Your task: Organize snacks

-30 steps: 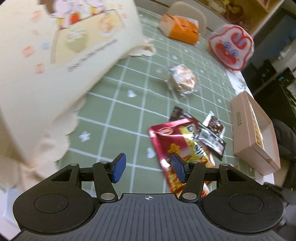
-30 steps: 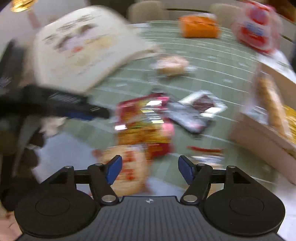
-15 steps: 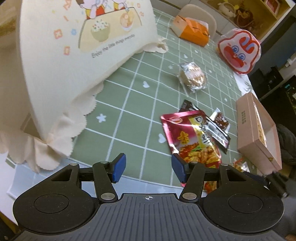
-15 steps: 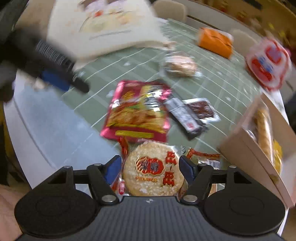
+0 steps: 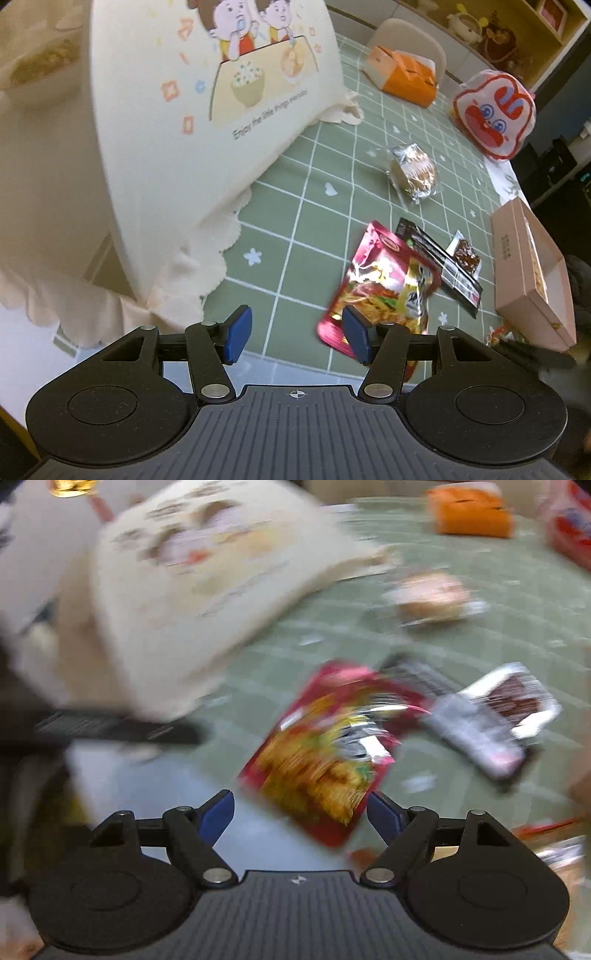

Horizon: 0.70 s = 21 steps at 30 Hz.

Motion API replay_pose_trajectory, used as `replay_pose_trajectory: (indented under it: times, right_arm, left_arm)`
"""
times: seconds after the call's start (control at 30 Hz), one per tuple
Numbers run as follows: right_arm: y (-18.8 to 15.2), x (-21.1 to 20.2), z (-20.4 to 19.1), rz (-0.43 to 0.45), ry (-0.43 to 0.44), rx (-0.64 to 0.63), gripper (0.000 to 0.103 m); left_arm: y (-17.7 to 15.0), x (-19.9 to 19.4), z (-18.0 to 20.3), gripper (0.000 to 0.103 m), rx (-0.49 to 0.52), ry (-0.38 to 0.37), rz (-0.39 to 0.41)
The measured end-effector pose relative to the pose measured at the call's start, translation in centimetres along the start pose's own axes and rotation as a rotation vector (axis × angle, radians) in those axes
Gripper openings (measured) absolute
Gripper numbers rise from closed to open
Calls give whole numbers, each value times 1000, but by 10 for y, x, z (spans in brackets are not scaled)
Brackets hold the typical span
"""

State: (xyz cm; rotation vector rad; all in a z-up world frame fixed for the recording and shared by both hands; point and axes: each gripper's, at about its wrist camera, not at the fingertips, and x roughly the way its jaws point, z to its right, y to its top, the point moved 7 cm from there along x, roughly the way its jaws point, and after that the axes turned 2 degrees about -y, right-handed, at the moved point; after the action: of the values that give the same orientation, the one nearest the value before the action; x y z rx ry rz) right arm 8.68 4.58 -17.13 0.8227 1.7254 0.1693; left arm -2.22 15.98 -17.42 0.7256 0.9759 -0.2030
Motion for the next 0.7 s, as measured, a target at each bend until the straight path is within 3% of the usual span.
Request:
replay_pose_trajectory:
  times: [0.07, 0.2, 0.33, 0.4, 0.47, 0.5, 0.7]
  right_arm:
    - [-10, -8, -11, 18, -33, -75, 80]
    - [-28, -31, -5, 57, -208, -177, 80]
    - [-37, -54, 10, 89, -268, -132, 80]
    - [-35, -61, 20, 121, -308, -96, 74]
    - [-30, -58, 29, 124, -348, -59, 43]
    - [-27, -55, 32, 115, -345, -37, 39]
    - [-10, -26, 28, 114, -311, 4, 36]
  left_arm:
    - [3, 4, 12, 60, 45, -12, 3]
    - [5, 18, 48, 60, 202, -56, -7]
    - [7, 38, 68, 60, 263, -109, -37]
    - [11, 43, 69, 60, 267, -129, -51]
    - [14, 45, 67, 60, 273, -145, -61]
    - [17, 46, 65, 60, 275, -155, -66]
    - [31, 55, 51, 60, 279, -171, -93]
